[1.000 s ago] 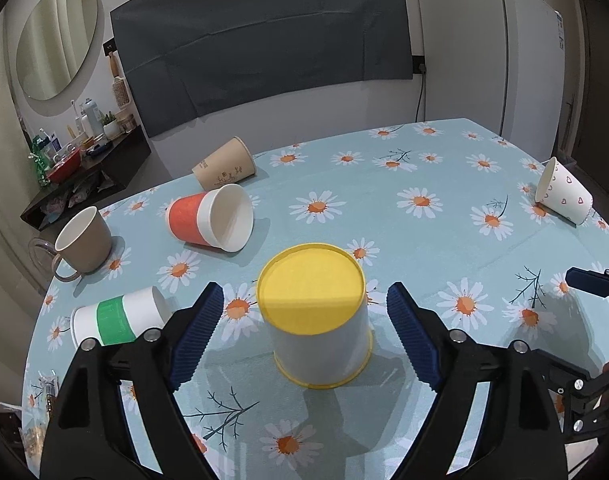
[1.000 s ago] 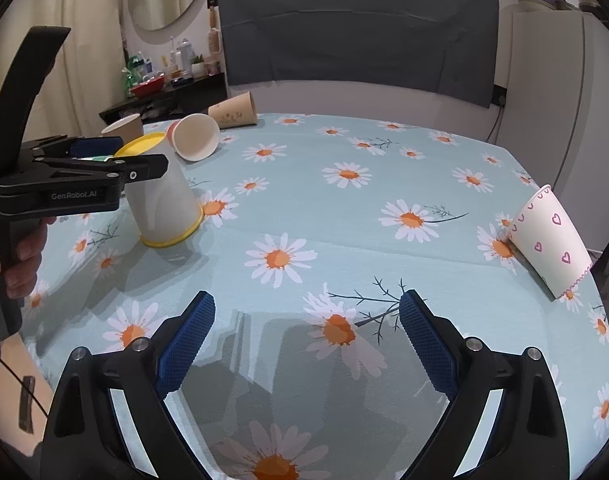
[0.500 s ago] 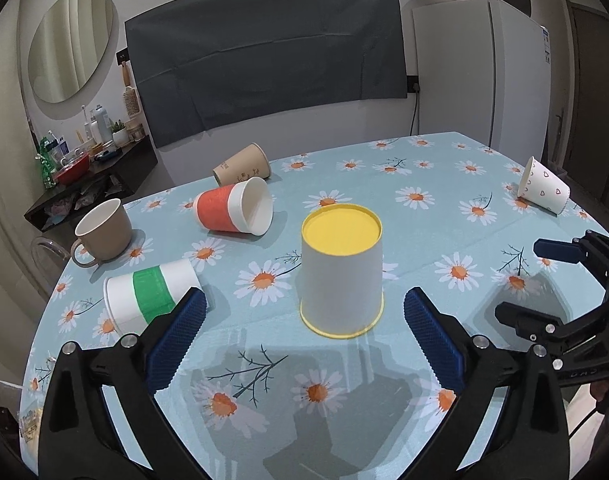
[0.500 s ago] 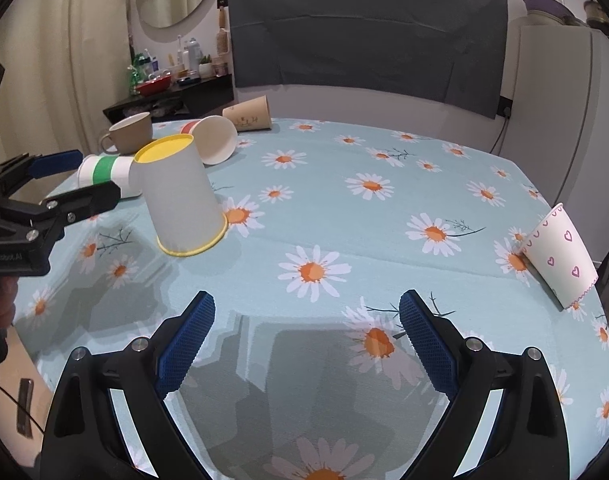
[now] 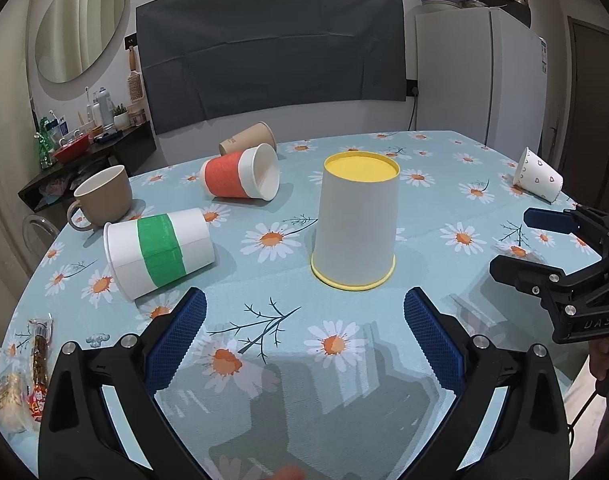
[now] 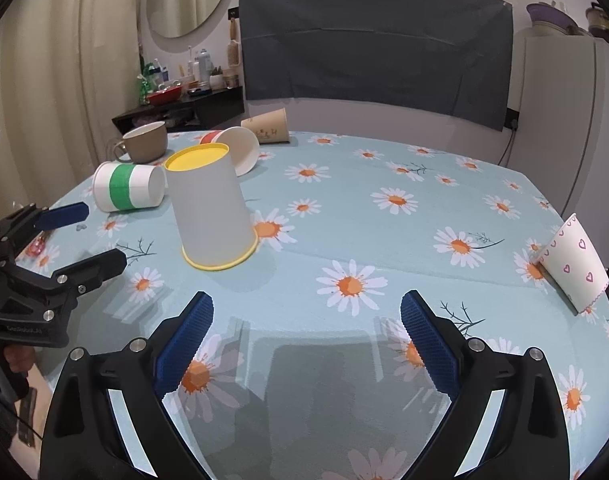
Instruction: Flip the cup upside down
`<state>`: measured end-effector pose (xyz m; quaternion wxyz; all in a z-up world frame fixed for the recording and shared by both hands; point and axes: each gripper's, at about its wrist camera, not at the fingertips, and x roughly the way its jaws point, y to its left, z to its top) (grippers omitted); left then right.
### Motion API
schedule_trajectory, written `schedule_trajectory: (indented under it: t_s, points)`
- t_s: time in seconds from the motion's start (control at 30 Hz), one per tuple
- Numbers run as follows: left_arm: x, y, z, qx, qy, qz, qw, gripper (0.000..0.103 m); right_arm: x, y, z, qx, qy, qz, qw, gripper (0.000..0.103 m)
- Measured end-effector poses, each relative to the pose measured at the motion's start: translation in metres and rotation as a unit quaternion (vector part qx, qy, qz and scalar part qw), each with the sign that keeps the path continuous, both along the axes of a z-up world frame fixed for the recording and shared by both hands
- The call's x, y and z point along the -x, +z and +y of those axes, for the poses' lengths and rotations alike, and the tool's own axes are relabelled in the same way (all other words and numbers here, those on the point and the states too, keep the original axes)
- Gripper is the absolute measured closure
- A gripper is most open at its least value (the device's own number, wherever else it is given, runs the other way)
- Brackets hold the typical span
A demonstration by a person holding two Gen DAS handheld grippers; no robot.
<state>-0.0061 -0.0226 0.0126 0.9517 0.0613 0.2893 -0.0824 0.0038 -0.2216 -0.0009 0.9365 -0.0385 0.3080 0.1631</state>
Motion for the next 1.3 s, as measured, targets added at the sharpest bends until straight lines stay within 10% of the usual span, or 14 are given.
schedule_trajectory:
  t_s: [1.3]
  points:
    - [-0.006, -0.012, 0.010, 0.024, 0.012, 0.012, 0.9996, 0.006, -0.006, -0.006, -0.002, -0.024, 0.008, -0.005, 1.000, 0.009]
